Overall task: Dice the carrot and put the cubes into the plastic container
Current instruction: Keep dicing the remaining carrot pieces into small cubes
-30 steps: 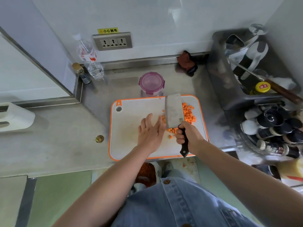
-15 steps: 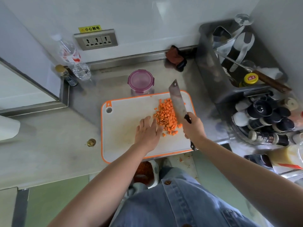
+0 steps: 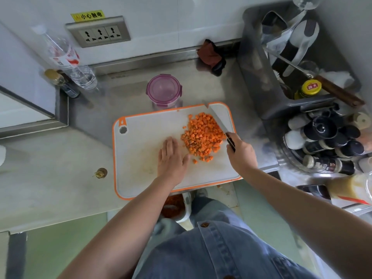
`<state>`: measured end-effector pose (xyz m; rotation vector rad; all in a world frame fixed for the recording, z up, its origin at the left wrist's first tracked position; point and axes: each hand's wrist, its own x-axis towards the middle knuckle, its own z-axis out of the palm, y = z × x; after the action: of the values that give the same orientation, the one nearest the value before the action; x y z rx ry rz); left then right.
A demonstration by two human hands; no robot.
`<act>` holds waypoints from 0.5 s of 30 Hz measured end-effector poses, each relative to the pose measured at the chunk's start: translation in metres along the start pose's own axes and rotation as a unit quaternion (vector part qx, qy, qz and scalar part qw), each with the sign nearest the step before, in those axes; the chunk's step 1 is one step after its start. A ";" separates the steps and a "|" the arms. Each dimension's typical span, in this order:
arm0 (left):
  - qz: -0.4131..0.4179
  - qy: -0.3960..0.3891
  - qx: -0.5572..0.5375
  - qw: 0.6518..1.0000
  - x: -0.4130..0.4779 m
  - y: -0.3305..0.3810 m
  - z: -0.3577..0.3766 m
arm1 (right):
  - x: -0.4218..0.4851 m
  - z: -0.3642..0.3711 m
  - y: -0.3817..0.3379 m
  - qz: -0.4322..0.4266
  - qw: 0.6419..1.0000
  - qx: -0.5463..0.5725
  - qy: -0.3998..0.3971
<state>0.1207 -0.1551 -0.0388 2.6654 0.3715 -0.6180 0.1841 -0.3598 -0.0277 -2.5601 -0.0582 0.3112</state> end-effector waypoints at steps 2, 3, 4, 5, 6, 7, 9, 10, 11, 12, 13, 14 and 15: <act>0.000 0.007 0.002 1.000 0.000 0.000 0.000 | -0.008 0.008 -0.003 -0.015 1.000 0.016 -0.023; 0.003 0.012 0.003 1.000 0.000 -0.001 -0.001 | -0.012 0.010 -0.005 -0.021 0.999 0.022 -0.031; 0.007 0.016 0.003 1.000 0.000 -0.002 -0.001 | -0.016 0.013 -0.007 -0.030 0.999 0.026 -0.036; 0.011 0.018 0.002 1.000 0.000 -0.003 -0.002 | -0.020 0.015 -0.008 -0.039 0.998 0.026 -0.038; 0.016 0.020 0.001 1.000 0.000 -0.005 -0.003 | -0.024 0.017 -0.008 -0.050 0.998 0.026 -0.039; 0.020 0.023 0.002 1.000 0.000 -0.006 -0.003 | -0.027 0.017 -0.009 -0.059 0.997 0.023 -0.040; 0.027 0.028 0.000 0.999 -0.002 -0.009 -0.004 | -0.030 0.017 -0.009 -0.071 0.996 0.025 -0.037; 0.029 0.029 -0.005 0.999 -0.003 -0.010 -0.005 | -0.028 0.015 -0.010 -0.074 0.996 0.030 -0.031; 0.028 0.029 -0.009 0.999 -0.004 -0.011 -0.005 | -0.025 0.012 -0.010 -0.075 0.996 0.032 -0.022; 0.026 0.031 -0.013 0.999 -0.004 -0.012 -0.006 | -0.020 0.010 -0.011 -0.078 0.996 0.028 -0.015; 0.022 0.033 -0.014 0.999 -0.005 -0.013 -0.006 | -0.014 0.006 -0.013 -0.081 0.997 0.014 -0.010; 0.017 0.036 -0.011 0.999 -0.006 -0.015 -0.006 | -0.007 0.004 -0.014 -0.084 0.996 -0.009 -0.009; 0.012 0.037 -0.007 0.999 -0.007 -0.016 -0.006 | 0.001 0.002 -0.015 -0.086 0.995 -0.042 -0.009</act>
<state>0.1120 -0.1391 -0.0353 2.6807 0.3627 -0.5078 0.1849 -0.3460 -0.0219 -2.6139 -0.3023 0.2708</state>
